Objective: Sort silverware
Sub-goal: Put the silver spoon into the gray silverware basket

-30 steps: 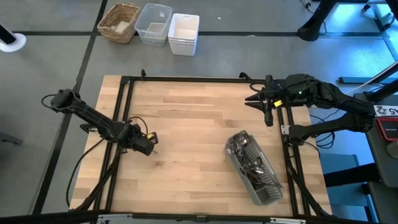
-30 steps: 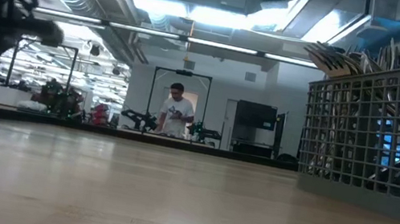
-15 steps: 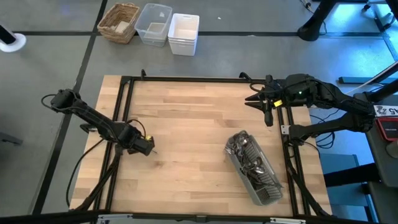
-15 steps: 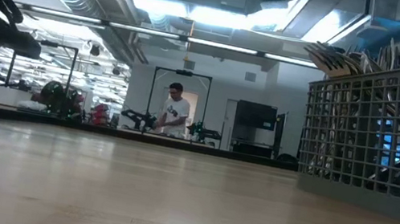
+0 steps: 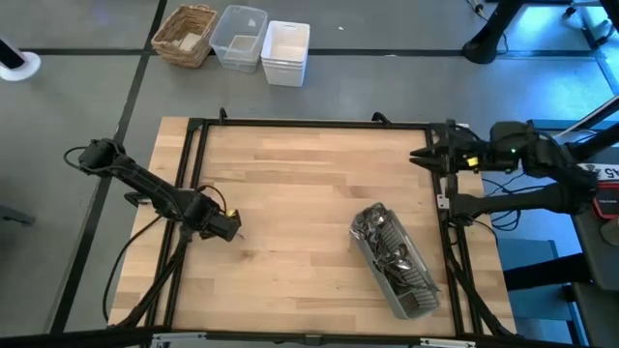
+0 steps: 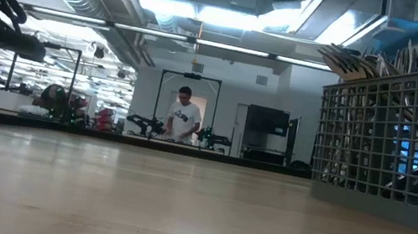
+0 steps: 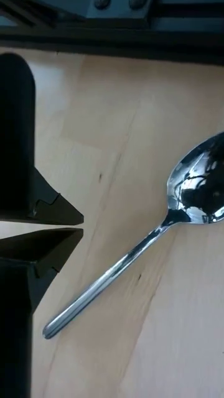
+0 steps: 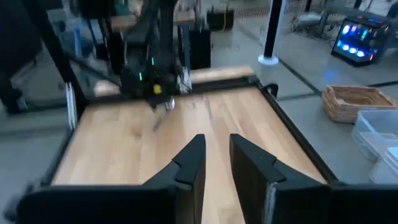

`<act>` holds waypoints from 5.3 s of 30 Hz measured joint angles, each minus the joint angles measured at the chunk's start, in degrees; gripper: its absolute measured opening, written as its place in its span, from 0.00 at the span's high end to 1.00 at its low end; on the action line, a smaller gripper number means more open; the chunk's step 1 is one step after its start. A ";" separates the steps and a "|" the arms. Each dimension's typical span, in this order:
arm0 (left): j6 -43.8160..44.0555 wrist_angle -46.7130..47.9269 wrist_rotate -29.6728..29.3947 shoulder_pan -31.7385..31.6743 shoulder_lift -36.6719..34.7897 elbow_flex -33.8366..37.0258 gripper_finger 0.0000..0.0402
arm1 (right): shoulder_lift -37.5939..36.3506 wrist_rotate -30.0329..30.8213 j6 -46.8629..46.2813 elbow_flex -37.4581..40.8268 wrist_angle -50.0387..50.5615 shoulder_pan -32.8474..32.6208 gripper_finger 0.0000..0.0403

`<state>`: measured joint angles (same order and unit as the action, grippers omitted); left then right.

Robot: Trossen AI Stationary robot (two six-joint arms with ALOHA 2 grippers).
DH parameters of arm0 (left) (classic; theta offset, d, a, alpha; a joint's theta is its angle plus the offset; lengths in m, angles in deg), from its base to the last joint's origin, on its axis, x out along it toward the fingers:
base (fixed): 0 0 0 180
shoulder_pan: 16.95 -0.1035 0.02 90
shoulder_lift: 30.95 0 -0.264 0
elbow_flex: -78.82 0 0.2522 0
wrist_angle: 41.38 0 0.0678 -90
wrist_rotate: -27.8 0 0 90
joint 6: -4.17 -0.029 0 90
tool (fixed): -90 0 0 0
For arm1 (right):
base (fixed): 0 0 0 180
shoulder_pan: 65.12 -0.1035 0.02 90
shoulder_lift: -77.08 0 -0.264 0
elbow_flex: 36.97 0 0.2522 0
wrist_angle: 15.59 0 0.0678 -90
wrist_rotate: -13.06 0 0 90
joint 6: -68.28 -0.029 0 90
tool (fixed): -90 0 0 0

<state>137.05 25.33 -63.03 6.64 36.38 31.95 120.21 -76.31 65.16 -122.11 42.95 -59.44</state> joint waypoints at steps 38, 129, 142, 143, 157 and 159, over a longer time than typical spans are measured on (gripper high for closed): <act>-3.09 1.56 -3.03 -6.81 0.13 -0.02 0.96 | -33.87 2.37 -11.47 41.70 -11.40 -0.02 0.81; 21.52 -4.42 -5.24 -6.75 9.11 0.00 0.71 | -36.88 2.84 -14.59 45.18 -7.37 -0.04 0.81; 21.06 -6.44 -6.12 -6.75 9.11 -0.07 0.94 | -36.88 2.84 -14.59 45.18 -7.35 -0.04 0.81; 20.84 -6.50 -5.79 -6.75 9.11 -0.07 0.93 | -36.88 2.84 -14.59 45.18 -7.35 -0.04 0.81; 19.11 -11.93 -11.76 -6.80 9.16 0.00 0.97 | -36.88 2.85 -14.59 45.18 -7.33 -0.04 0.81; 16.18 -13.33 -14.83 -6.81 9.16 0.00 0.97 | -36.88 2.84 -14.58 45.18 -7.33 -0.04 0.81</act>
<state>153.24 12.00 -77.86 -0.18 45.54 31.95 83.32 -73.47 50.57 -76.93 35.62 -59.49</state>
